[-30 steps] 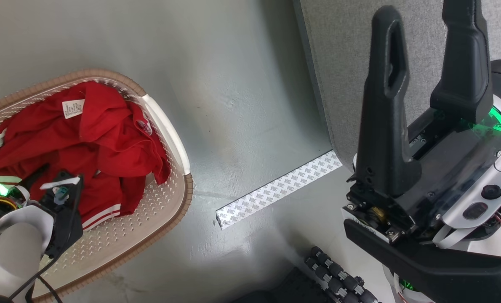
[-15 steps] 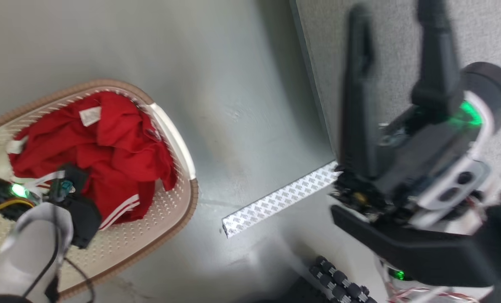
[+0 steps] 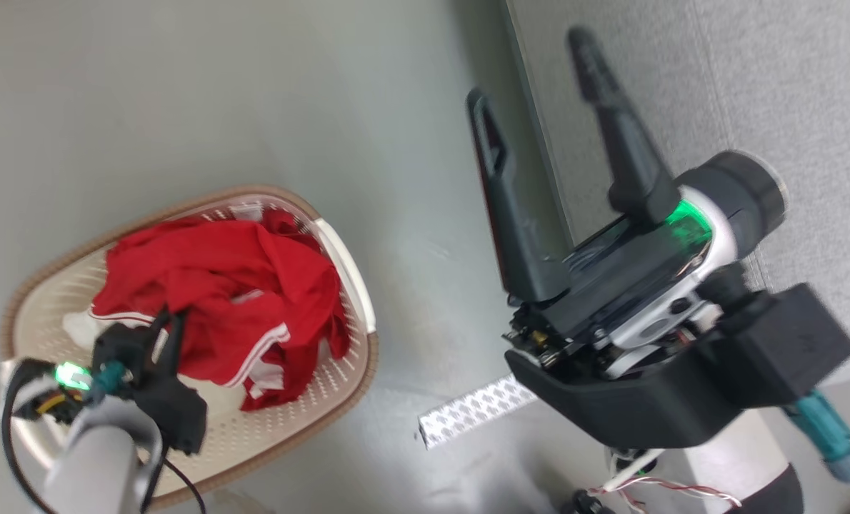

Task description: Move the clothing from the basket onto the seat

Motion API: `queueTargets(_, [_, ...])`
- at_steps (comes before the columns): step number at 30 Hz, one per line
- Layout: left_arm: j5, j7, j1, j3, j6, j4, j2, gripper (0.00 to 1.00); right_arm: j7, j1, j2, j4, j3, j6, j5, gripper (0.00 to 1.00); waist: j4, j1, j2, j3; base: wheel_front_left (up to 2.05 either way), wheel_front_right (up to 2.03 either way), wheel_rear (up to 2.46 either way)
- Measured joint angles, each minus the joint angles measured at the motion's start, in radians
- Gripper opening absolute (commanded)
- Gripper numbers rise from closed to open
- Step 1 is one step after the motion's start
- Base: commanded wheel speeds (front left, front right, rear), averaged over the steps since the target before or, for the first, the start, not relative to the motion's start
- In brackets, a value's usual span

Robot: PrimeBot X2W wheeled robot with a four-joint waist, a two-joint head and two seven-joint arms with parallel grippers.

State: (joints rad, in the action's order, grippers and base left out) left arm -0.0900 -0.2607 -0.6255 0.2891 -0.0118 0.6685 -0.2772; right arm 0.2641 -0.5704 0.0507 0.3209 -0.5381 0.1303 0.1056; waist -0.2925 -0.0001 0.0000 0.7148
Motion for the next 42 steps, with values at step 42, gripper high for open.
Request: queueTargets(42, [-0.024,0.0,0.59,-0.203,-0.017,-0.736,0.179,0.0,0.0,0.374,0.091,-0.307,-0.064,0.0,0.079,1.0,0.175,-0.0001,-0.0001,-0.672,0.0,0.0,0.0])
